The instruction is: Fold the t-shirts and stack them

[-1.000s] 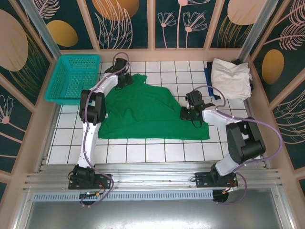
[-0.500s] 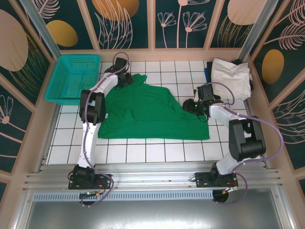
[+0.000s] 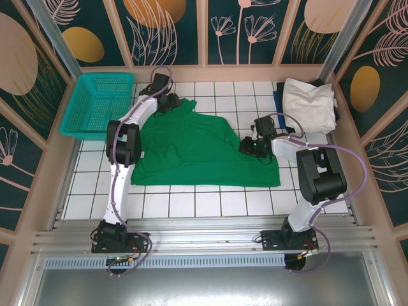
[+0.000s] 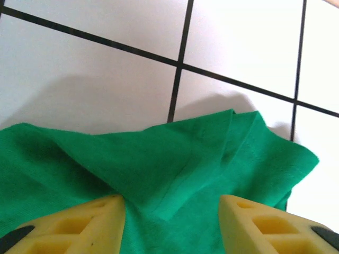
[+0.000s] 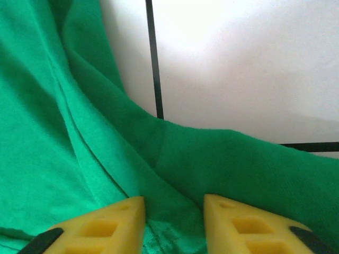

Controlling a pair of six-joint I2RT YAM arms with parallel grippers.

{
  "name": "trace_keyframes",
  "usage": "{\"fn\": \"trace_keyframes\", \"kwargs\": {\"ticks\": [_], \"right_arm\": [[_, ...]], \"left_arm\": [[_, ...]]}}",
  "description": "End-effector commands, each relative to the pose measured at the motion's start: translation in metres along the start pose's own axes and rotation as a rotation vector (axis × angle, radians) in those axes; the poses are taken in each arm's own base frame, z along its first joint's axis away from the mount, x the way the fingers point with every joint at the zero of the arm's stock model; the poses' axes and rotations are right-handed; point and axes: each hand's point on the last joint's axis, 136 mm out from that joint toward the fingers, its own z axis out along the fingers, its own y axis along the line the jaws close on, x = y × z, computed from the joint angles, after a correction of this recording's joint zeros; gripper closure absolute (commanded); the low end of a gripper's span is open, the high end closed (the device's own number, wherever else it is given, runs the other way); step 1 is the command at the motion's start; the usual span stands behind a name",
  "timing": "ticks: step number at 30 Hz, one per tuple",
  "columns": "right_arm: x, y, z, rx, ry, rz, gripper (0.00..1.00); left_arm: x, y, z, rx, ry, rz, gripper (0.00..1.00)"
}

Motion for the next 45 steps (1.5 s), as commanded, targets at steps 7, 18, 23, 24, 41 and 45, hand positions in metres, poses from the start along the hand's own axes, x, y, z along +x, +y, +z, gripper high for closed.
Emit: {"fn": "trace_keyframes", "kwargs": {"ticks": [7, 18, 23, 24, 41, 45], "right_arm": [[-0.011, 0.010, -0.012, -0.007, -0.032, -0.013, 0.95], [-0.038, 0.018, -0.040, -0.011, -0.108, -0.032, 1.00], [-0.063, 0.005, -0.055, 0.047, -0.153, -0.046, 1.00], [-0.071, 0.002, -0.059, 0.054, -0.166, -0.046, 1.00], [-0.150, -0.038, -0.093, 0.189, -0.263, -0.116, 1.00], [-0.122, -0.039, -0.096, 0.079, -0.247, -0.050, 1.00]], "left_arm": [[-0.006, 0.000, 0.014, 0.053, 0.001, -0.075, 0.56], [-0.003, -0.004, 0.020, 0.087, 0.017, -0.088, 0.78], [-0.021, -0.019, -0.003, 0.126, -0.021, -0.080, 1.00], [-0.028, -0.023, -0.012, 0.136, -0.037, -0.076, 1.00], [-0.037, -0.037, -0.167, 0.240, -0.126, -0.017, 1.00], [0.013, -0.012, -0.208, 0.252, -0.145, -0.034, 1.00]]}}
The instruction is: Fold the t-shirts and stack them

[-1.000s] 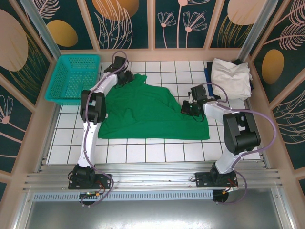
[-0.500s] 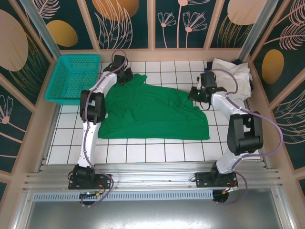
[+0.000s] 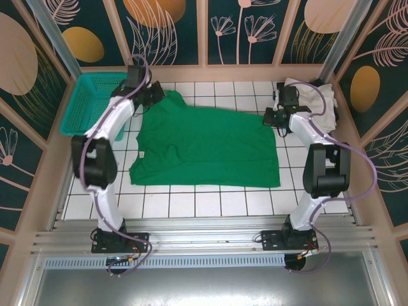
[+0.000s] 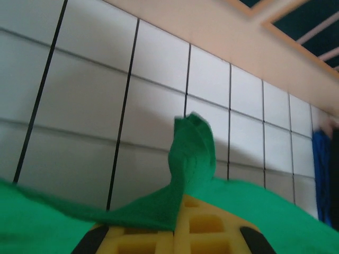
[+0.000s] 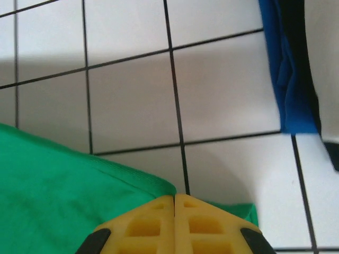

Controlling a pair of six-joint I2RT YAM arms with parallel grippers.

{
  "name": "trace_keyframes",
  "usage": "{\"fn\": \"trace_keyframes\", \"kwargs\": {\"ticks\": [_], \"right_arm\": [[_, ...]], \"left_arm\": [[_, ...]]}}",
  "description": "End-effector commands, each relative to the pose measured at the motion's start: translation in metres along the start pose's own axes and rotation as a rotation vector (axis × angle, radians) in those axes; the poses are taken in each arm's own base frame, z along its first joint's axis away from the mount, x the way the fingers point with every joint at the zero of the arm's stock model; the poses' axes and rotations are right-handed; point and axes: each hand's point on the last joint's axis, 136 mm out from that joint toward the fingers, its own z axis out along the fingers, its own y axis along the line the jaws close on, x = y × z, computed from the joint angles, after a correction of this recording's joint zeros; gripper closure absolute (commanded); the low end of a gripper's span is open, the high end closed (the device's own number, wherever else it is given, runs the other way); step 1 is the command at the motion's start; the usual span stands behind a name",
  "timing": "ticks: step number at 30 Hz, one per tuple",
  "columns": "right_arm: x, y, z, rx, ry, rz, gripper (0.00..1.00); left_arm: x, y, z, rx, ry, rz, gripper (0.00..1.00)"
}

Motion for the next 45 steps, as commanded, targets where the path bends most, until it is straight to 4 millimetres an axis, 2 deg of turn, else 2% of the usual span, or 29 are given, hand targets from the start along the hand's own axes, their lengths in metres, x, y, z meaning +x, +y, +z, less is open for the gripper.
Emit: {"fn": "trace_keyframes", "kwargs": {"ticks": [1, 5, 7, 8, 10, 12, 15, 16, 18, 20, 23, 25, 26, 27, 30, 32, 35, 37, 40, 45], "right_arm": [[0.008, 0.006, -0.018, -0.095, -0.025, 0.065, 1.00], [0.039, -0.003, -0.020, -0.118, 0.000, 0.152, 1.00], [0.050, -0.005, -0.019, -0.133, 0.011, 0.182, 1.00], [0.056, -0.006, -0.017, -0.143, 0.023, 0.194, 1.00], [0.067, -0.010, -0.012, -0.137, 0.047, 0.209, 1.00], [0.073, -0.015, -0.008, -0.117, 0.061, 0.220, 1.00], [0.071, -0.021, -0.004, -0.103, 0.059, 0.227, 1.00], [0.064, -0.023, -0.003, -0.097, 0.049, 0.227, 1.00], [0.049, -0.024, 0.003, -0.083, 0.046, 0.208, 1.00], [0.027, -0.028, 0.008, -0.052, 0.035, 0.181, 1.00], [0.002, -0.031, 0.008, -0.025, 0.025, 0.153, 1.00], [-0.001, -0.034, 0.005, -0.008, 0.024, 0.149, 1.00], [0.002, -0.033, 0.004, -0.009, 0.023, 0.151, 1.00], [0.007, -0.031, 0.003, -0.024, 0.026, 0.154, 1.00], [0.036, -0.025, 0.008, -0.079, 0.068, 0.169, 1.00], [0.060, -0.034, 0.013, -0.046, 0.101, 0.185, 1.00], [0.085, -0.048, 0.014, 0.000, 0.129, 0.210, 1.00], [0.093, -0.050, 0.014, -0.010, 0.131, 0.223, 1.00], [0.091, -0.051, 0.011, -0.021, 0.125, 0.231, 1.00], [0.090, -0.048, 0.006, -0.029, 0.135, 0.228, 1.00]], "left_arm": [[0.020, 0.001, -0.041, 0.051, -0.058, 0.008, 1.00], [0.075, 0.026, -0.065, 0.077, -0.031, -0.036, 1.00], [0.095, 0.044, -0.070, 0.036, -0.010, -0.043, 1.00], [0.113, 0.059, -0.069, -0.004, 0.016, -0.052, 1.00], [0.134, 0.073, -0.069, -0.019, 0.047, -0.066, 1.00], [0.147, 0.082, -0.070, -0.026, 0.057, -0.076, 1.00], [0.150, 0.089, -0.067, -0.054, 0.059, -0.078, 1.00], [0.144, 0.088, -0.065, -0.056, 0.048, -0.077, 1.00], [0.129, 0.077, -0.059, -0.039, 0.036, -0.059, 1.00], [0.102, 0.062, -0.054, -0.039, 0.011, -0.035, 1.00], [0.062, 0.035, -0.057, -0.019, -0.026, 0.004, 1.00], [0.054, 0.025, -0.068, 0.002, -0.051, 0.021, 1.00], [0.055, 0.027, -0.075, -0.006, -0.067, 0.020, 1.00], [0.060, 0.030, -0.080, -0.009, -0.072, 0.020, 1.00], [0.092, 0.053, -0.086, -0.037, -0.045, 0.000, 1.00], [0.127, 0.080, -0.085, -0.082, 0.006, -0.026, 1.00], [0.164, 0.107, -0.085, -0.123, 0.048, -0.058, 1.00], [0.180, 0.121, -0.085, -0.148, 0.066, -0.073, 1.00], [0.196, 0.132, -0.080, -0.162, 0.097, -0.089, 1.00], [0.200, 0.140, -0.077, -0.193, 0.103, -0.089, 1.00]]}}
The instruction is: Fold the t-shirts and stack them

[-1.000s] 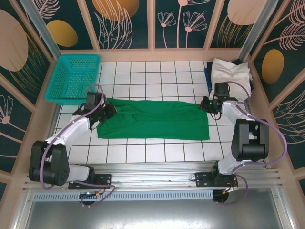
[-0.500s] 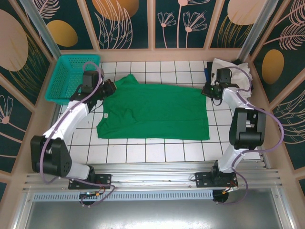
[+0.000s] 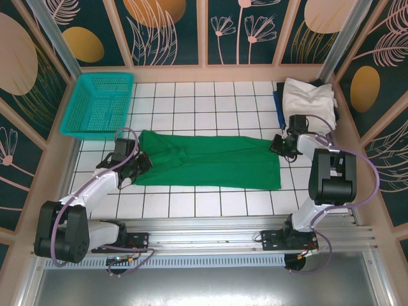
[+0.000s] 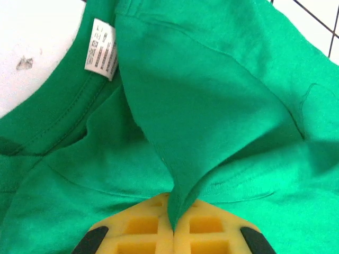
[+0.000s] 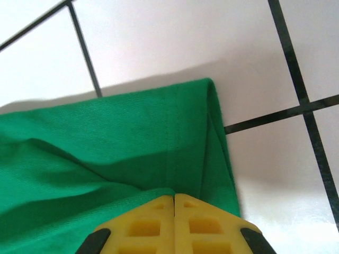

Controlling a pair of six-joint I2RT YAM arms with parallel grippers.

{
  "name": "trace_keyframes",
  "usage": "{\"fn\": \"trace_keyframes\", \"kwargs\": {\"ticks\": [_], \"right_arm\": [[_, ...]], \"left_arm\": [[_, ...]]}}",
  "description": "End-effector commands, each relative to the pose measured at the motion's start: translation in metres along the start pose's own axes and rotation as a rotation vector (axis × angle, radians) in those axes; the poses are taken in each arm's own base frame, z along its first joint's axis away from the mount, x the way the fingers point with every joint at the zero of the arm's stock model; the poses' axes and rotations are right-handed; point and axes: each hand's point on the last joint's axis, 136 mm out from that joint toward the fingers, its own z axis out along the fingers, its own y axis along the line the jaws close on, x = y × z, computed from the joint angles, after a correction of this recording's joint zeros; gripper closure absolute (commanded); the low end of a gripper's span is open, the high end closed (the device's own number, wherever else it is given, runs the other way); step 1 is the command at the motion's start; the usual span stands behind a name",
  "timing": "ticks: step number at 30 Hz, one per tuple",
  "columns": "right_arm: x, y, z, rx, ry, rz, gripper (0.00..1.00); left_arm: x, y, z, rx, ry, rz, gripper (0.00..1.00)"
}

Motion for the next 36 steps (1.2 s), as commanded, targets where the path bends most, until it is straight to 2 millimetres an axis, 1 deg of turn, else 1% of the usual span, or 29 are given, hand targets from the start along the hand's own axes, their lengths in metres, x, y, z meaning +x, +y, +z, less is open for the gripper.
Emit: {"fn": "trace_keyframes", "kwargs": {"ticks": [1, 4, 9, 11, 13, 14, 15, 17, 19, 21, 23, 25, 28, 32, 36], "right_arm": [[-0.011, 0.006, -0.015, -0.018, -0.044, -0.005, 1.00], [-0.004, 0.008, -0.019, -0.024, -0.036, 0.001, 1.00], [-0.005, 0.013, -0.034, 0.047, -0.063, -0.041, 0.98], [0.002, 0.009, -0.036, 0.131, -0.063, -0.071, 0.94], [0.012, 0.000, -0.032, 0.205, -0.044, -0.078, 0.87], [0.017, -0.007, -0.029, 0.239, -0.034, -0.069, 0.86], [0.021, -0.009, -0.028, 0.247, -0.024, -0.062, 0.86], [0.025, -0.011, -0.026, 0.244, -0.013, -0.038, 0.85], [0.025, -0.010, -0.030, 0.241, -0.026, -0.019, 0.83], [0.026, -0.010, -0.034, 0.237, -0.037, -0.003, 0.72], [0.028, -0.007, -0.038, 0.220, -0.039, 0.011, 0.66], [0.028, -0.005, -0.044, 0.211, -0.053, 0.018, 0.61], [0.029, 0.006, -0.047, 0.144, -0.060, 0.033, 0.58], [0.029, 0.019, -0.039, 0.030, -0.063, 0.062, 0.53], [0.026, 0.019, -0.027, -0.044, -0.053, 0.113, 0.53]], "left_arm": [[-0.009, 0.001, -0.001, -0.008, -0.044, -0.008, 1.00], [-0.007, 0.003, 0.001, -0.015, -0.042, -0.014, 1.00], [-0.007, 0.006, 0.003, -0.028, -0.037, -0.016, 1.00], [-0.007, 0.010, 0.001, -0.048, -0.042, -0.021, 1.00], [-0.006, 0.012, 0.001, -0.057, -0.047, -0.023, 1.00], [-0.006, 0.013, 0.001, -0.058, -0.048, -0.026, 1.00], [-0.004, 0.013, 0.001, -0.055, -0.045, -0.028, 1.00], [-0.002, 0.013, 0.003, -0.048, -0.033, -0.030, 1.00], [0.000, 0.013, 0.004, -0.046, -0.026, -0.030, 1.00], [0.000, 0.012, 0.003, -0.045, -0.026, -0.028, 1.00], [-0.001, 0.011, 0.002, -0.041, -0.029, -0.027, 1.00], [-0.002, 0.010, 0.000, -0.039, -0.033, -0.027, 1.00], [-0.003, 0.009, -0.002, -0.035, -0.036, -0.025, 1.00], [-0.006, 0.005, -0.004, -0.025, -0.043, -0.024, 1.00], [-0.007, 0.005, -0.005, -0.026, -0.042, -0.021, 1.00]]}}
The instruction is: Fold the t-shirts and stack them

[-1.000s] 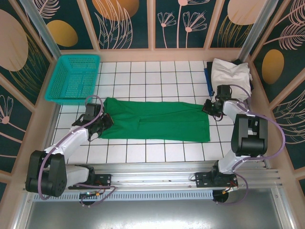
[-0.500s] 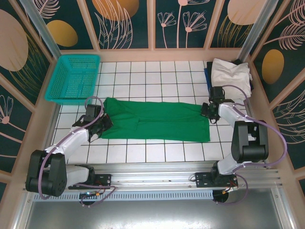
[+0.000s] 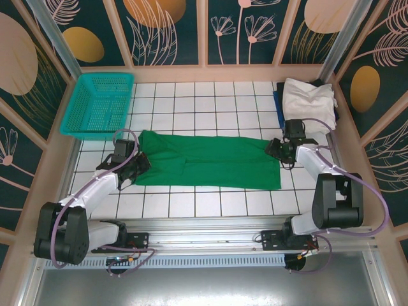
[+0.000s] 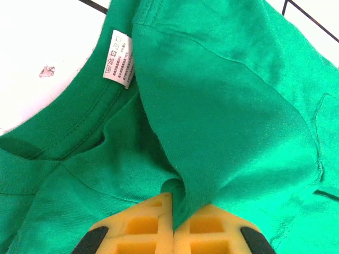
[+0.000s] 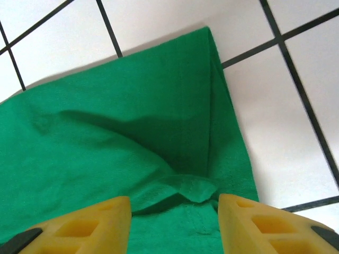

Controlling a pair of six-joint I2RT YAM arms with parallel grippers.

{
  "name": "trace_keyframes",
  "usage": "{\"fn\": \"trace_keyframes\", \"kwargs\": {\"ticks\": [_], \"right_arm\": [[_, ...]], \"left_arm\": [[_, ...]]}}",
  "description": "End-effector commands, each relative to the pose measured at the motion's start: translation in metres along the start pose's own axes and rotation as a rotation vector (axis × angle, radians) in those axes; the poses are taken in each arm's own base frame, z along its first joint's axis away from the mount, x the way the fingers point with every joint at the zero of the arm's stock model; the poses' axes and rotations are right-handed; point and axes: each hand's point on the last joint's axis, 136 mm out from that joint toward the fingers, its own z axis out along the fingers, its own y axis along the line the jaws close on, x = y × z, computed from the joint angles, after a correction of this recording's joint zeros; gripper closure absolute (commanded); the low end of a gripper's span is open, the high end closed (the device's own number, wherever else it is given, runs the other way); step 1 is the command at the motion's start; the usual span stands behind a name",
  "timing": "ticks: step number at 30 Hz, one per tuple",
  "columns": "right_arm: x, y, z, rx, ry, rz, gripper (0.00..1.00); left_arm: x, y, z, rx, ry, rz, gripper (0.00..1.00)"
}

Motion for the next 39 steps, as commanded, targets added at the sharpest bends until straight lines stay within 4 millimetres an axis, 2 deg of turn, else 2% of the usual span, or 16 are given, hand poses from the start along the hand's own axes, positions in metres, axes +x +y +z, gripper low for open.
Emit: {"fn": "trace_keyframes", "kwargs": {"ticks": [1, 3, 7, 9, 14, 18, 21, 24, 27, 31, 33, 34, 36, 38, 39], "right_arm": [[-0.003, 0.008, 0.010, -0.114, 0.003, 0.057, 0.53], [-0.007, 0.007, 0.012, -0.143, -0.001, 0.087, 0.54], [-0.014, 0.008, 0.013, -0.189, -0.006, 0.130, 0.65], [-0.015, 0.003, 0.015, -0.182, 0.003, 0.161, 0.66], [-0.006, -0.004, 0.025, -0.173, 0.054, 0.225, 0.59], [0.005, -0.012, 0.033, -0.149, 0.084, 0.272, 0.59], [0.004, -0.012, 0.034, -0.151, 0.078, 0.280, 0.66], [-0.005, -0.011, 0.033, -0.148, 0.064, 0.279, 0.82], [-0.019, -0.010, 0.029, -0.127, 0.043, 0.248, 1.00], [-0.056, -0.005, 0.019, -0.069, 0.014, 0.154, 1.00], [-0.078, 0.003, 0.007, -0.032, -0.012, 0.061, 1.00], [-0.082, 0.005, 0.003, -0.017, -0.021, 0.035, 1.00], [-0.085, 0.007, -0.006, 0.077, -0.053, -0.069, 1.00], [-0.073, 0.010, -0.003, 0.132, -0.057, -0.160, 1.00], [-0.060, 0.013, 0.003, 0.150, -0.045, -0.217, 1.00]], "left_arm": [[-0.005, -0.003, -0.005, 0.004, -0.009, -0.009, 1.00], [-0.005, -0.003, -0.005, 0.001, -0.011, -0.006, 1.00], [-0.006, -0.004, -0.005, 0.004, -0.012, -0.006, 1.00], [-0.006, -0.004, -0.005, 0.004, -0.012, -0.007, 1.00], [-0.007, -0.008, -0.006, 0.020, -0.011, -0.009, 1.00], [-0.009, -0.009, -0.007, 0.021, -0.016, -0.007, 1.00], [-0.009, -0.009, -0.007, 0.022, -0.016, -0.005, 1.00], [-0.010, -0.010, -0.007, 0.025, -0.020, -0.002, 1.00], [-0.014, -0.013, -0.008, 0.029, -0.026, 0.001, 1.00], [-0.034, -0.034, -0.015, 0.066, -0.044, 0.020, 1.00], [-0.047, -0.045, -0.023, 0.080, -0.065, 0.032, 1.00], [-0.052, -0.049, -0.027, 0.085, -0.076, 0.035, 1.00], [-0.054, -0.050, -0.034, 0.086, -0.093, 0.035, 1.00], [-0.048, -0.044, -0.034, 0.078, -0.089, 0.024, 1.00], [-0.043, -0.040, -0.032, 0.074, -0.083, 0.016, 1.00]]}}
